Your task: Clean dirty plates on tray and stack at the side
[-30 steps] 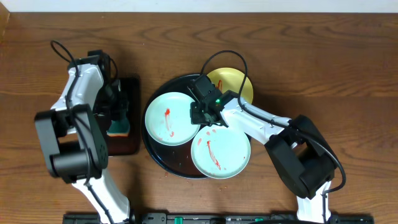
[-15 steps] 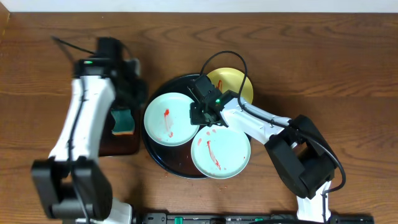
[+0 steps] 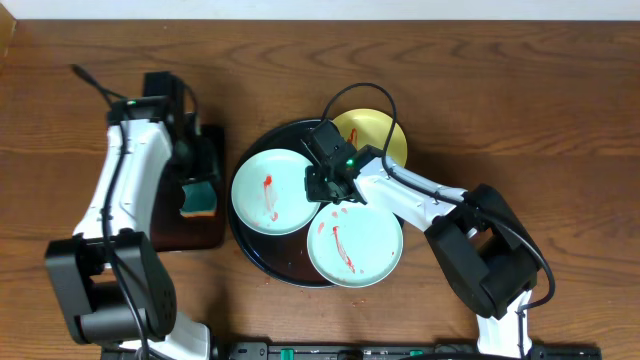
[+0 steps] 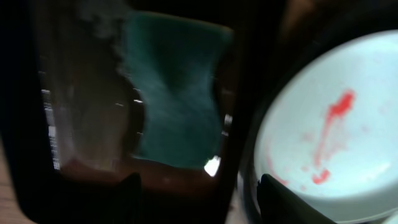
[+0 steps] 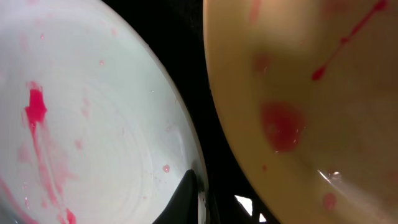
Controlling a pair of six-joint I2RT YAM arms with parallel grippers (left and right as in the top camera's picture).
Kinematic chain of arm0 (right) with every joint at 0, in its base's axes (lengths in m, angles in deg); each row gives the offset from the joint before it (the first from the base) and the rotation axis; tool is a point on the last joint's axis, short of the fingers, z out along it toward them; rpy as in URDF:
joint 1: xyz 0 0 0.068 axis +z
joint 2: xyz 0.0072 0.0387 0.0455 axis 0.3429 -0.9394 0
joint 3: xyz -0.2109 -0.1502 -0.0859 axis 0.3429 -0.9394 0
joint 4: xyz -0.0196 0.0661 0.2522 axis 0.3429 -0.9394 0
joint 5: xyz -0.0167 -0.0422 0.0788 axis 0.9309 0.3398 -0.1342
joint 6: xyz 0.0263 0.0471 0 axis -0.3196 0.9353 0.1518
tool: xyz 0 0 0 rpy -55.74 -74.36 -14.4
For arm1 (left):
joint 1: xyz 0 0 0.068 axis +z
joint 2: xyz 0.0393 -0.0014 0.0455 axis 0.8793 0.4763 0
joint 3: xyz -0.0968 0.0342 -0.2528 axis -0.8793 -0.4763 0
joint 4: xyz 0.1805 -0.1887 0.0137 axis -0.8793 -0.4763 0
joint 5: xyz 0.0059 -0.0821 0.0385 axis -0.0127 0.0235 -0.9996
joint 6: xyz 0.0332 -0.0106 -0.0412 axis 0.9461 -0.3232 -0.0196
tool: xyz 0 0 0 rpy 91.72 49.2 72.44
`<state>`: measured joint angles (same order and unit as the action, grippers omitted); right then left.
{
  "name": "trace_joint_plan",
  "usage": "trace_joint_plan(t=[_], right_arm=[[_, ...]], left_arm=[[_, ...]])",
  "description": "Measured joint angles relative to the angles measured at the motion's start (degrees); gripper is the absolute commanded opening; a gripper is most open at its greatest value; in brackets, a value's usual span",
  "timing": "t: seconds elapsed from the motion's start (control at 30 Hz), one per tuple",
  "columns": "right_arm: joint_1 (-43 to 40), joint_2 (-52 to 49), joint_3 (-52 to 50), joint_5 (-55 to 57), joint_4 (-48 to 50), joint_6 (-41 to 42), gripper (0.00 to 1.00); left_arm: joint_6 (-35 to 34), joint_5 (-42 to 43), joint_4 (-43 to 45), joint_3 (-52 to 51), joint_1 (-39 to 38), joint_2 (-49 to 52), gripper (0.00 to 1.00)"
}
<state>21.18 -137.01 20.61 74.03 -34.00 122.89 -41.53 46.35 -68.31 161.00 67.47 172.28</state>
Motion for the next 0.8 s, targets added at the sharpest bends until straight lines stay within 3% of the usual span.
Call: trace_joint_plan(t=[0.23,0.53,0.57,0.63,0.67,0.8], right_arm=[[0.00,0.00,0.00,-0.07,0.07,-0.44,0.06],[0.00,0.00,0.00,-0.11,0.07,-1.09,0.06],[0.00,0.00,0.00,-0.11,0.07,-1.09,0.06],[0.00,0.00,0.00,-0.11,0.04,-1.11,0.06],[0.00,0.00,0.00,-0.11,0.04,-1.11,0.05],[0.00,0.00,0.00,-0.11,0.04,-1.11,0.05]], left_arm=[[2.60,-0.83,5.05,-1.18,3.23,1.20,0.59],[3.78,-0.61,5.88,-2.21,2.75,9.97,0.59],[3.78,-0.63,5.88,-2.45,2.75,11.13,0.52],[3.67,-0.55,5.95,-2.64,2.75,12.74,0.19],[3.85,-0.55,6.10,-2.64,2.75,13.22,0.08],[4.17,-0.15,6.05,-2.62,2.58,13.35,0.07]])
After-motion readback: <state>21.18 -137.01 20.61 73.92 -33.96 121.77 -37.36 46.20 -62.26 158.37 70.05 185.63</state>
